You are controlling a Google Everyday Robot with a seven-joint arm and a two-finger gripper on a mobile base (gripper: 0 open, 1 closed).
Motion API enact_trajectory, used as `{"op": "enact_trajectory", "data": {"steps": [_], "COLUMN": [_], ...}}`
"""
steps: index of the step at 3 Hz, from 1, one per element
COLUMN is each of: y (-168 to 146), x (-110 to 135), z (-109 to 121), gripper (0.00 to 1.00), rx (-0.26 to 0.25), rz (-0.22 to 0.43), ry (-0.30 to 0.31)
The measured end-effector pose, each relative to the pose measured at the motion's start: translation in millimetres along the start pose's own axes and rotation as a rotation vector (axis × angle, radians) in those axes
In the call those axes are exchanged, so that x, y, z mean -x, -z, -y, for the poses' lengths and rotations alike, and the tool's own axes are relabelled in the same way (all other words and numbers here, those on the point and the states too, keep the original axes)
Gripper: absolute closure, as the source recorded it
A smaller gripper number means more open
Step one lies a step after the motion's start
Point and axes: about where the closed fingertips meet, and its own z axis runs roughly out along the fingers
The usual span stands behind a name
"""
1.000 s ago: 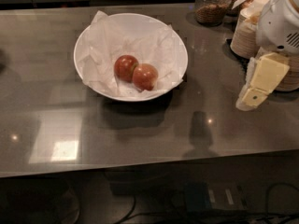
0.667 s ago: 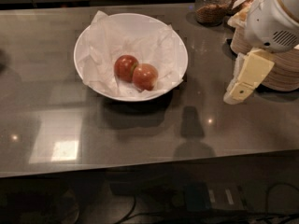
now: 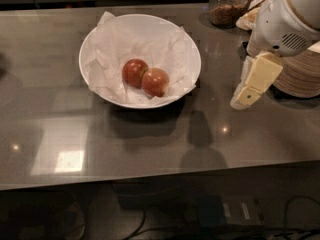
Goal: Pick apple from white bowl
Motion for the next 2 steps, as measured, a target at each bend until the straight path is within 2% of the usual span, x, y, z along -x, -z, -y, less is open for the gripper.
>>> {"op": "enact_trajectory", "data": {"steps": [2], "y": [-46], "x": [53], "z": [29], "gripper": [0.0], "rx": [0.011], "rz": [0.246], "ry": [-0.027]}}
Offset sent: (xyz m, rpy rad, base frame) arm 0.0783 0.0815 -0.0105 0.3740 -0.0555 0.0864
